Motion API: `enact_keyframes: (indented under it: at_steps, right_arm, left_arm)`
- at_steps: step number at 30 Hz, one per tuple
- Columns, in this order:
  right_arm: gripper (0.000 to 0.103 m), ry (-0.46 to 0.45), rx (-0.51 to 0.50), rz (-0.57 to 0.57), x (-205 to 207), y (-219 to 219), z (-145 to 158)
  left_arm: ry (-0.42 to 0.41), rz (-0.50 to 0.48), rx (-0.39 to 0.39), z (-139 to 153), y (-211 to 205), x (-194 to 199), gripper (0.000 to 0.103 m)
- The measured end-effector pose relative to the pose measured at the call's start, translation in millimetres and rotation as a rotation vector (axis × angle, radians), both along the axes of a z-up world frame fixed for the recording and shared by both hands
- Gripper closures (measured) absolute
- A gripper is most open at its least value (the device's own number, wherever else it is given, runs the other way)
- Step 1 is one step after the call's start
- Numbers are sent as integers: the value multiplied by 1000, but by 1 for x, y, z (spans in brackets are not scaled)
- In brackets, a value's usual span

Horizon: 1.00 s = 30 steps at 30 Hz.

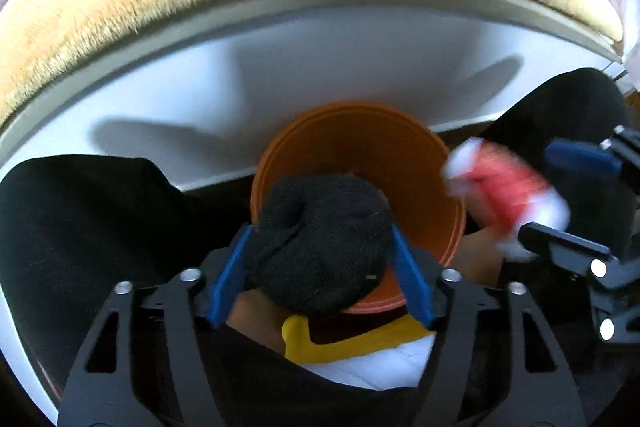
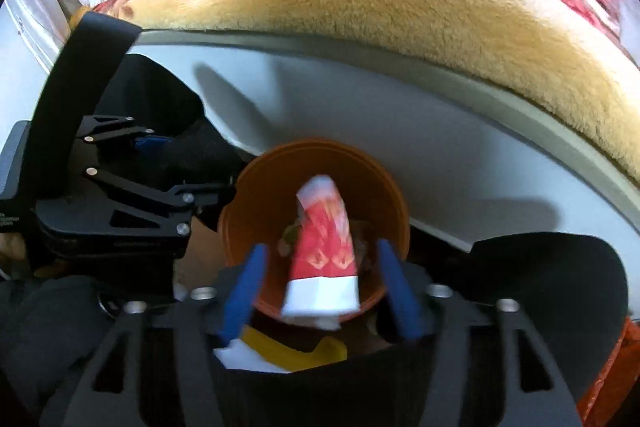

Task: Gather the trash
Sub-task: 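Carry the pompom and packet to the orange bin and open both tools, then grasp the white foam tube with the right tool while the left tool grasps the pale blue plastic piece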

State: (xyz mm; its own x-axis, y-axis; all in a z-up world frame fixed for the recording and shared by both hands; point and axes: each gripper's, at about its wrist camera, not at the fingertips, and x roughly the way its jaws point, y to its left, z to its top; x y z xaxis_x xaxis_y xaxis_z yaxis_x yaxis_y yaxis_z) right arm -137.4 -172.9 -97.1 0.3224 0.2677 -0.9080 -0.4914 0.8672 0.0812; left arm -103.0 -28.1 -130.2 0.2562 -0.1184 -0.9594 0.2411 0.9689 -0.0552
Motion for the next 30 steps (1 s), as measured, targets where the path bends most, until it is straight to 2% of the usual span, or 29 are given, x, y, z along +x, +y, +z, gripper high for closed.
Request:
enact_keyframes:
  at_steps: [2, 13, 17, 21, 24, 26, 30]
  right_arm:
    - [41, 2, -3, 0, 1, 0, 0]
    - [39, 15, 12, -44, 7, -17, -2]
    - [39, 4, 25, -52, 4, -22, 7]
    - [36, -24, 57, -18, 3, -21, 26]
    - [33, -53, 89, 35, 6, -21, 47]
    - [29, -93, 104, 79, 14, -22, 68]
    - [23, -183, 111, 139, 40, -27, 111]
  left_arm:
    - [16, 2, 3, -3, 1, 2, 28]
    - [27, 3, 7, -3, 2, 5, 28]
    - [8, 0, 7, 2, 0, 3, 28]
    - [-63, -30, 2, 27, -1, 0, 28]
    - [-149, -71, -19, 60, -2, -1, 28]
    - [-208, -82, -39, 84, -1, 1, 22]
    - [-376, -85, -65, 138, 2, 13, 13]
